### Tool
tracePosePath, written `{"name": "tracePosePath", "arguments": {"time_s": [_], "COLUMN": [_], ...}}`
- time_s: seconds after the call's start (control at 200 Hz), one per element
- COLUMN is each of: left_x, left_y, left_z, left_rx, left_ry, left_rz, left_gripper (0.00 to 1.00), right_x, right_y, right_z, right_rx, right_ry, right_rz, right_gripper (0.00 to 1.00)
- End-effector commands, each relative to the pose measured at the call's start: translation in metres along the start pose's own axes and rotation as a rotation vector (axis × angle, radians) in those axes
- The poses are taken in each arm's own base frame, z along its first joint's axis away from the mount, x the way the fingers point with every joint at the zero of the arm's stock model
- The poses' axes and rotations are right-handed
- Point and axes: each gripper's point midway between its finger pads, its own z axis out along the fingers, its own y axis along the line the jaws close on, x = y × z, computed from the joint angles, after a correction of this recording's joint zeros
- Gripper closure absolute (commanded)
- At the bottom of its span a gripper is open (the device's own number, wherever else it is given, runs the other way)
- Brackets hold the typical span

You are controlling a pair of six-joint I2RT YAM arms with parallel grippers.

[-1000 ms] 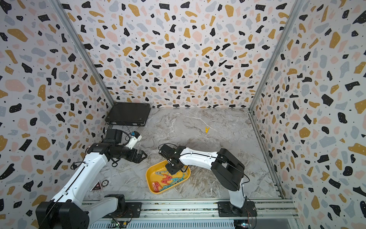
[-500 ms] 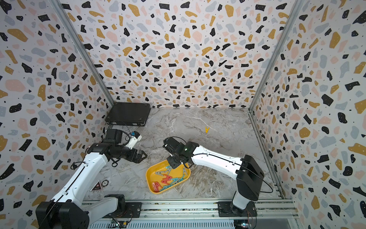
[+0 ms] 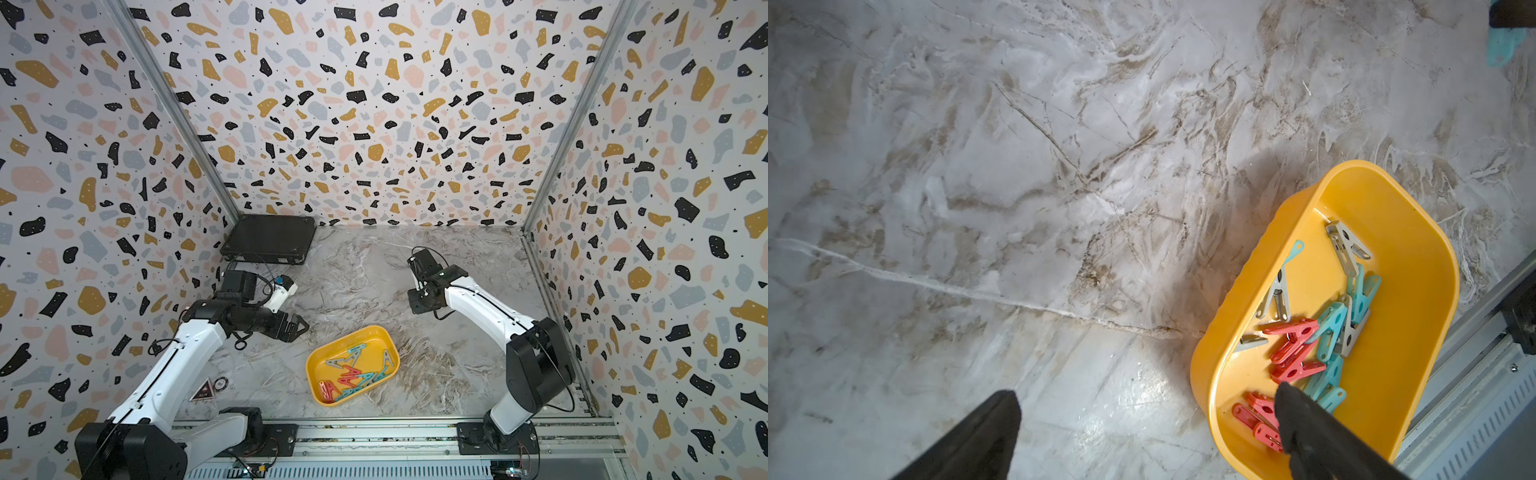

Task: Take the clothespins out of the storage box
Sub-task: Pick up the clothespin from the storage box, then place the clothespin at the center of the board.

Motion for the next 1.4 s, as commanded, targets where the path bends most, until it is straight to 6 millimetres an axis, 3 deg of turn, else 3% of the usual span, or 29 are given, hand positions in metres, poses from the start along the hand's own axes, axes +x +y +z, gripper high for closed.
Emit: {"name": "tracePosePath", "arguments": {"time_s": [0.0, 0.17, 0.3, 0.696, 0.961, 1.201, 1.397], "left_x": [0.0, 0.0, 0.0, -0.001, -0.001, 0.0, -0.001], "left_y": [0.001, 0.0, 0.0, -0.001, -0.001, -0.002, -0.002], "left_z": [-0.001, -0.001, -0.001, -0.002, -0.002, -0.002, -0.002], "left_rx": [-0.006, -0.003, 0.001, 0.001, 0.004, 0.008, 0.007], "left_ry": [-0.016, -0.017, -0.016, -0.021, -0.021, -0.018, -0.022], "left_rz": [0.007, 0.006, 0.008, 0.012, 0.011, 0.009, 0.011], "left_gripper": [0.0, 0.0, 0.0, 0.0, 0.0, 0.0, 0.0], "right_x": [-0.004, -0.022, -0.041, -0.105, -0.118, -0.125, -0.136], "right_y": [-0.027, -0.075, -0.1, -0.144, -0.15, -0.147, -0.145], "right_z": [0.009, 0.035, 0.054, 0.102, 0.124, 0.118, 0.09], "right_rx": [-0.002, -0.002, 0.027, 0.024, 0.011, -0.006, -0.006], "right_ry": [0.05, 0.074, 0.084, 0.099, 0.118, 0.107, 0.06], "right_rz": [0.04, 0.159, 0.202, 0.249, 0.247, 0.255, 0.258], "right_gripper": [0.81, 0.81, 0.82, 0.81, 0.79, 0.69, 0.6]}}
